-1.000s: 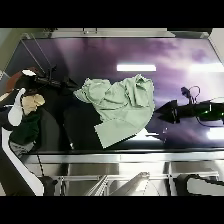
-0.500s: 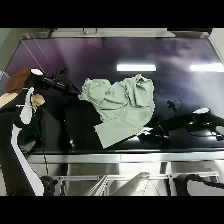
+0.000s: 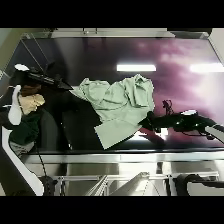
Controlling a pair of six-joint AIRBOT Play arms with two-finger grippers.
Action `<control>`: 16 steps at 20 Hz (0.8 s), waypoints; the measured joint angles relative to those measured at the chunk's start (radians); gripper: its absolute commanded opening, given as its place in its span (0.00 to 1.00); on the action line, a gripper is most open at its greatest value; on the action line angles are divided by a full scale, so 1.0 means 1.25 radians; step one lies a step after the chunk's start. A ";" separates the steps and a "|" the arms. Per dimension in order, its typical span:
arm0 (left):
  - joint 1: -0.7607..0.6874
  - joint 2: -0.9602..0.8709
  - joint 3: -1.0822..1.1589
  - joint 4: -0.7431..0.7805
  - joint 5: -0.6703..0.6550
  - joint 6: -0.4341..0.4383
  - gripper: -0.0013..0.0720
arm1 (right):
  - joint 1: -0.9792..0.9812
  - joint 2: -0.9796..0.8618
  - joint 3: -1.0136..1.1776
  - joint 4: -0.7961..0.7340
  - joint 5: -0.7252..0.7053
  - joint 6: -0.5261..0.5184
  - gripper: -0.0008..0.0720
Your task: Fold the shirts.
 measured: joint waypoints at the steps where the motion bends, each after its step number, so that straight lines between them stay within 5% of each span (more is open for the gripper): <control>1: 0.008 0.021 -0.019 0.000 -0.002 0.002 0.04 | 0.009 -0.007 0.002 0.037 -0.003 -0.035 0.04; 5: 0.043 0.139 -0.133 -0.037 -0.023 0.009 0.04 | 0.009 0.021 0.050 0.139 0.081 -0.139 0.04; 8: 0.080 0.296 -0.236 -0.190 -0.070 0.033 0.03 | -0.046 0.163 0.154 0.176 0.193 -0.160 0.04; 13: 0.186 0.738 -0.358 -0.503 -0.068 0.082 0.04 | -0.220 0.500 0.461 0.157 0.279 -0.113 0.04; 16: 0.311 1.016 -0.356 -0.555 0.064 0.101 0.05 | -0.320 0.618 0.636 0.118 0.274 -0.100 0.04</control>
